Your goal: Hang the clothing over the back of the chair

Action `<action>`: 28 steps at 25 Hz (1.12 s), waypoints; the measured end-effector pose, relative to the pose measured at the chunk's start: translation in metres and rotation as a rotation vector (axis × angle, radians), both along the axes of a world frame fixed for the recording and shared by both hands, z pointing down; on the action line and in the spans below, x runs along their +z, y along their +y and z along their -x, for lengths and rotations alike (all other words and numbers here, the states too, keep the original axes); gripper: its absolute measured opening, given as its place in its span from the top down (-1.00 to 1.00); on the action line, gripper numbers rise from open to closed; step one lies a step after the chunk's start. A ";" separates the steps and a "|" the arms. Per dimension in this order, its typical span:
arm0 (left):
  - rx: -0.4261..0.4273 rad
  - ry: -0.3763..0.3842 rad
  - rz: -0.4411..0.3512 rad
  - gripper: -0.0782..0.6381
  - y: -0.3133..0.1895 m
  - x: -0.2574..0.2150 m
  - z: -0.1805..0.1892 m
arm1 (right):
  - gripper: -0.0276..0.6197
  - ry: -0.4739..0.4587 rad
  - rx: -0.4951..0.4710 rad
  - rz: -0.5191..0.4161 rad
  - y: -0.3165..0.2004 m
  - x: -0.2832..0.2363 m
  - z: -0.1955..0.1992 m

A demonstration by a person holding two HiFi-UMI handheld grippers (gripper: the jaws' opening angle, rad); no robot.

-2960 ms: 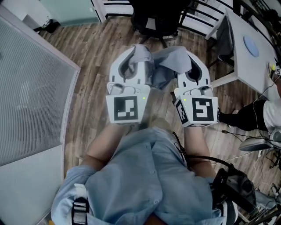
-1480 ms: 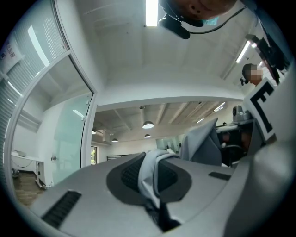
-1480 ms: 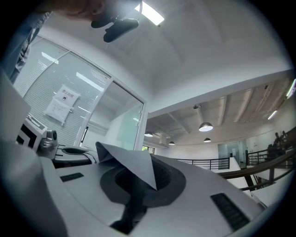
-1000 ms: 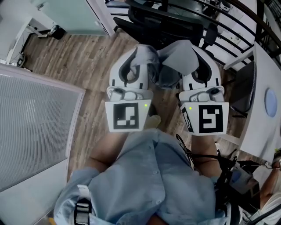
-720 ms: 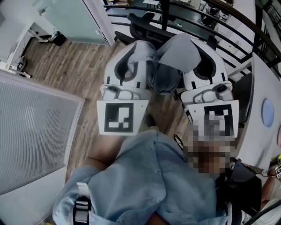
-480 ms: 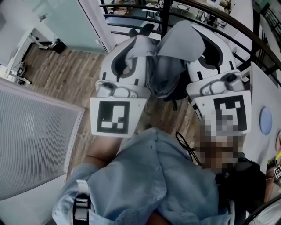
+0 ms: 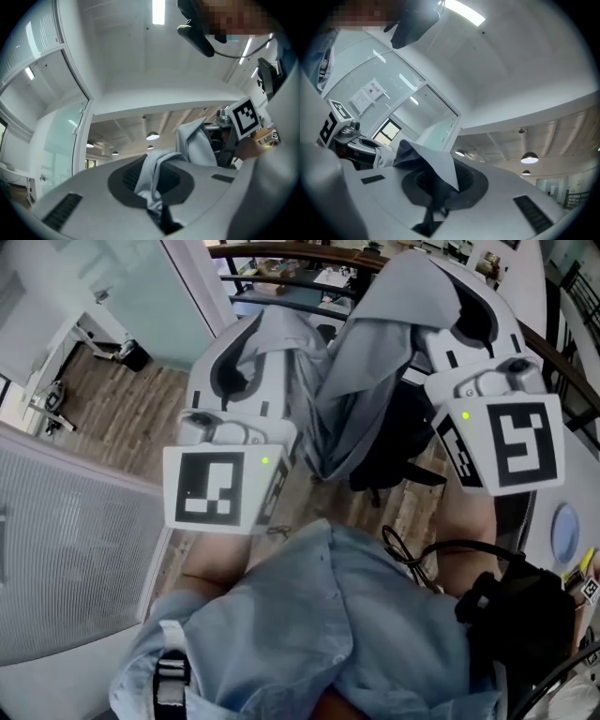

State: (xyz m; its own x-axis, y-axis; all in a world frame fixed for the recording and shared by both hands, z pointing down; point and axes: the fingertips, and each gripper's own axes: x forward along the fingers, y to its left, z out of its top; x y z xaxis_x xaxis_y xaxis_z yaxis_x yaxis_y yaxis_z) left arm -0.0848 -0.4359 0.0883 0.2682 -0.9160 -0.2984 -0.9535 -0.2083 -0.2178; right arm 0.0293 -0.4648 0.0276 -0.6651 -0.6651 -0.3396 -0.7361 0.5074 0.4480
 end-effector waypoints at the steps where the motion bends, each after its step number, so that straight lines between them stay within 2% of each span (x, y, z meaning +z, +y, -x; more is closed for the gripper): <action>1: -0.013 -0.005 -0.004 0.73 -0.001 -0.003 -0.002 | 0.87 -0.005 -0.002 -0.002 -0.006 -0.003 -0.005; 5: -0.075 0.002 -0.017 0.73 -0.010 -0.009 0.000 | 0.87 -0.008 0.028 -0.003 -0.042 -0.005 -0.025; 11: -0.155 0.027 -0.003 0.73 -0.027 0.013 0.012 | 0.87 -0.034 0.109 0.030 -0.106 0.023 -0.062; 15: -0.184 0.040 0.021 0.73 -0.028 0.048 0.005 | 0.87 -0.035 0.101 0.079 -0.129 0.071 -0.086; 18: -0.228 0.025 0.081 0.73 -0.024 0.075 0.006 | 0.87 0.035 0.055 0.194 -0.143 0.126 -0.078; 23: -0.288 0.031 0.245 0.73 -0.011 0.071 0.043 | 0.87 0.246 -0.027 0.452 -0.156 0.163 -0.029; 28: -0.291 0.079 0.345 0.73 0.026 0.113 0.040 | 0.86 0.297 -0.186 0.622 -0.124 0.209 -0.031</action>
State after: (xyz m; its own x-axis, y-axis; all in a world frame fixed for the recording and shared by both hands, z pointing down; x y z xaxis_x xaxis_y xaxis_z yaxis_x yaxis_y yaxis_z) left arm -0.1250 -0.4101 0.2017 -0.0258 -0.9993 0.0281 -0.9940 0.0227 -0.1069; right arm 0.0601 -0.5883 0.2363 -0.7922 -0.5429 0.2788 -0.5041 0.8396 0.2024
